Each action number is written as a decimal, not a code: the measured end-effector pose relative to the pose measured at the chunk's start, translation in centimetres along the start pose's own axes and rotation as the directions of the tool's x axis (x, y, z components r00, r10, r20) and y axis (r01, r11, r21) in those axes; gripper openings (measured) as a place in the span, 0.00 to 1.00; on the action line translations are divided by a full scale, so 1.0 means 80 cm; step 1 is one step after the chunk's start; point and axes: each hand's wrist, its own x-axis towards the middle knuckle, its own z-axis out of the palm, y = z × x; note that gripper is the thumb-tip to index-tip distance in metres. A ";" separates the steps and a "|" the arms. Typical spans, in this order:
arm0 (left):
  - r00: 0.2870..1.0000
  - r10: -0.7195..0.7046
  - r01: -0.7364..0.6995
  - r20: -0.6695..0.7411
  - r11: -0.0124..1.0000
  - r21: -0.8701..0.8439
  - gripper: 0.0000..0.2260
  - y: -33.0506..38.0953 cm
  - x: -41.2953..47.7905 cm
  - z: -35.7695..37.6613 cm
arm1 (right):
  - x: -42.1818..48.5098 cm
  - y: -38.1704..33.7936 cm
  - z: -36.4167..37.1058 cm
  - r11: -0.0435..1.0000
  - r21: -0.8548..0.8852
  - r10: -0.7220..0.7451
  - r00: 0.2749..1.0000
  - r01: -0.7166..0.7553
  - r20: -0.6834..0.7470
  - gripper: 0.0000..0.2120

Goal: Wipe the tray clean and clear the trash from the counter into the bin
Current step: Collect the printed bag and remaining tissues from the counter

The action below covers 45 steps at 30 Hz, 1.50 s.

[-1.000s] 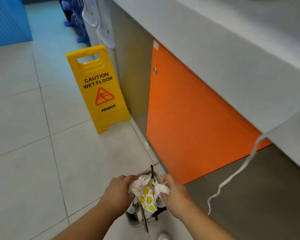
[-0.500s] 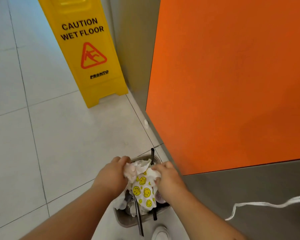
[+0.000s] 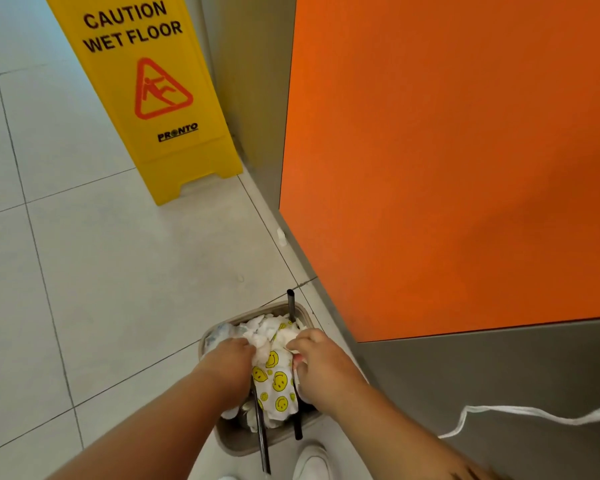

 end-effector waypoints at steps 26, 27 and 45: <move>0.861 0.037 -0.240 -0.507 0.909 -0.341 0.12 0.073 -0.354 -0.275 | -0.325 -0.228 -0.313 0.919 0.268 -0.174 0.908 0.289 -0.382 0.14; 0.853 0.063 -0.263 -0.519 0.909 -0.323 0.12 0.079 -0.373 -0.289 | -0.347 -0.235 -0.327 0.916 0.257 -0.176 0.886 0.307 -0.429 0.13; 0.500 0.627 -0.797 -0.598 0.603 -0.035 0.11 0.361 -0.585 -0.477 | -0.601 -0.178 -0.544 0.942 0.142 -0.058 0.566 0.303 -0.822 0.11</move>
